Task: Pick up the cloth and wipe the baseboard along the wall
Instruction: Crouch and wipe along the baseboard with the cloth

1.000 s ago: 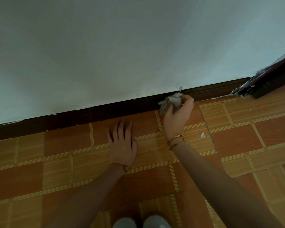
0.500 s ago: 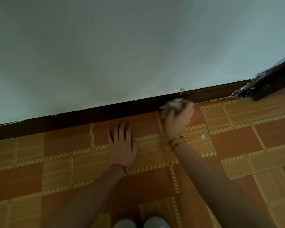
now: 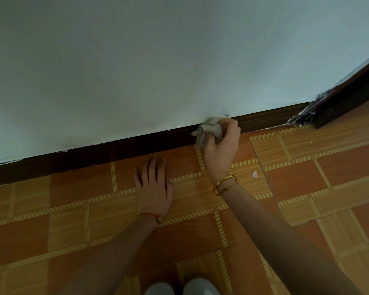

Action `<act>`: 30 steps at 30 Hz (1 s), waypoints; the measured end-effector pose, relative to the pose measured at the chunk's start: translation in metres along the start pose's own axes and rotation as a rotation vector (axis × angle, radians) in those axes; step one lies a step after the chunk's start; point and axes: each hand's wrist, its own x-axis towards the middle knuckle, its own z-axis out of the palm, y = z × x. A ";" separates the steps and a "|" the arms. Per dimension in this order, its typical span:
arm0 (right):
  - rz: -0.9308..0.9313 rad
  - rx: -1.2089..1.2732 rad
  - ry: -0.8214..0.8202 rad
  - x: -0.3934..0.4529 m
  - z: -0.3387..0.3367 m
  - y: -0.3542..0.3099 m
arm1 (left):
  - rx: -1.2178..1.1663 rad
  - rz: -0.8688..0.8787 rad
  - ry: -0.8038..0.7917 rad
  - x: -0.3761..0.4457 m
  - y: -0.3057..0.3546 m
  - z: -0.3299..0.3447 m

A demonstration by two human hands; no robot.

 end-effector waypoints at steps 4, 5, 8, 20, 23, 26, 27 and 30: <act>0.117 -0.057 0.164 0.031 -0.021 0.017 | -0.002 0.001 -0.007 -0.001 0.000 0.000; 0.107 -0.083 0.164 0.035 -0.025 0.020 | 0.001 0.001 -0.010 -0.001 0.000 0.000; 0.072 -0.144 0.088 0.033 -0.027 0.025 | 0.006 0.003 -0.005 -0.001 0.000 0.000; -0.194 -0.489 -0.561 -0.032 0.010 0.042 | -0.015 0.007 0.039 0.002 0.002 0.000; -0.233 -0.559 -0.545 -0.019 -0.007 0.056 | -0.029 0.050 0.056 0.003 0.007 0.001; -0.124 -0.645 -0.434 0.007 -0.034 0.073 | -0.058 0.075 0.037 0.004 0.016 0.003; -0.082 -0.675 -0.393 0.019 -0.044 0.080 | -0.070 0.078 0.031 0.005 0.021 0.005; -0.035 -0.731 -0.387 0.043 -0.061 0.092 | -0.068 0.073 0.028 0.008 0.035 0.009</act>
